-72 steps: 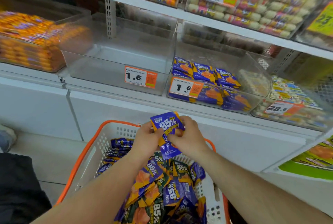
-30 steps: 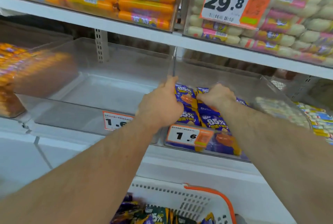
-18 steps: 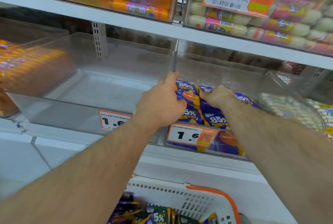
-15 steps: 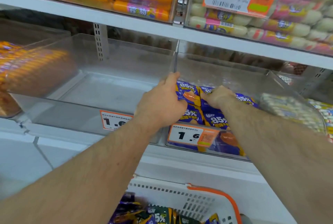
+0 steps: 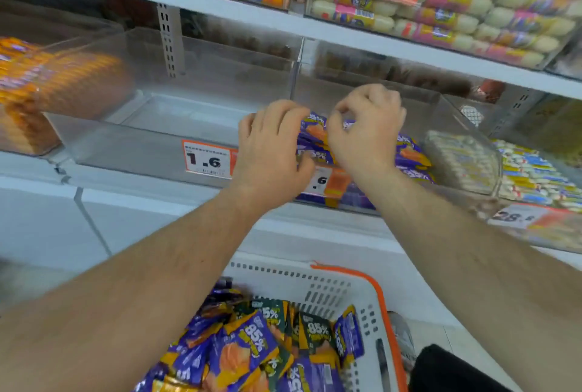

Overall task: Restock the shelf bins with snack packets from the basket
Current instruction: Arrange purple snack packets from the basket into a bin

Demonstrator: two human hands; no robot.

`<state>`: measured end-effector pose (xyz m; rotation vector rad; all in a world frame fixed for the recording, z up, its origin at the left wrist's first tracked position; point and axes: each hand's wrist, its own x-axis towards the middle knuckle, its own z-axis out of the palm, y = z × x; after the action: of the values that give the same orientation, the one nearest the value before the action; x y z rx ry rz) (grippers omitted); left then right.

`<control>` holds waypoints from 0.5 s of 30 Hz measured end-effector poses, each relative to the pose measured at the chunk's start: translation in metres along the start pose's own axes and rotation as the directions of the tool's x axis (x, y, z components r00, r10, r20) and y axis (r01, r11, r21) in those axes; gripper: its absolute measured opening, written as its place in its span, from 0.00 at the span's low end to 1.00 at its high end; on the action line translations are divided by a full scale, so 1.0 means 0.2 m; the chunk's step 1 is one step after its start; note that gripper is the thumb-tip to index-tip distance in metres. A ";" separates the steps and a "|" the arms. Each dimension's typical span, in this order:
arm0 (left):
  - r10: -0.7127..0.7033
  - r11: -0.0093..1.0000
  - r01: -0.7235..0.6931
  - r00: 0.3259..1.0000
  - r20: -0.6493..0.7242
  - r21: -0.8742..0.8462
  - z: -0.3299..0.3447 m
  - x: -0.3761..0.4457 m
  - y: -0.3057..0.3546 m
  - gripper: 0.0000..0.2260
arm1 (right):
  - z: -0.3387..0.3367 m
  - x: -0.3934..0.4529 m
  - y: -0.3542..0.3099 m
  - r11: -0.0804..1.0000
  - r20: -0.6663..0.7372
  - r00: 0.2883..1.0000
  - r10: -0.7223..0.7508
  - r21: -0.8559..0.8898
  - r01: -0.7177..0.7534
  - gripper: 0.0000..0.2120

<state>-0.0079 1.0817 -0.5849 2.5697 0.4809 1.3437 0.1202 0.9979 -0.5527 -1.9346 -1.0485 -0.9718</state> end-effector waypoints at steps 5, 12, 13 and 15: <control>-0.130 0.986 0.153 0.952 0.276 -0.063 0.01 -0.54 0.04 0.23 | -0.09 -0.44 -0.13 0.978 -0.092 0.995 -0.035 0.201 0.053 0.07; -0.352 0.858 0.513 0.615 0.706 -0.020 -0.04 -1.04 0.07 0.19 | 0.02 -1.24 0.04 0.943 0.640 0.717 0.276 -0.034 -0.332 0.09; -0.369 0.842 0.539 0.583 0.724 -0.004 -0.04 -1.08 0.08 0.18 | 0.00 -1.36 0.08 0.923 0.765 0.544 0.344 -0.170 -0.344 0.10; -0.389 0.825 0.565 0.540 0.746 0.021 -0.04 -1.12 0.08 0.18 | -0.05 -1.55 0.16 0.860 0.867 0.168 0.469 -0.405 -0.310 0.06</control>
<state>-0.1311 0.9839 -0.7448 2.2541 0.7417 0.1129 0.0260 0.8712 -0.8225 -2.7613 -0.9137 0.6647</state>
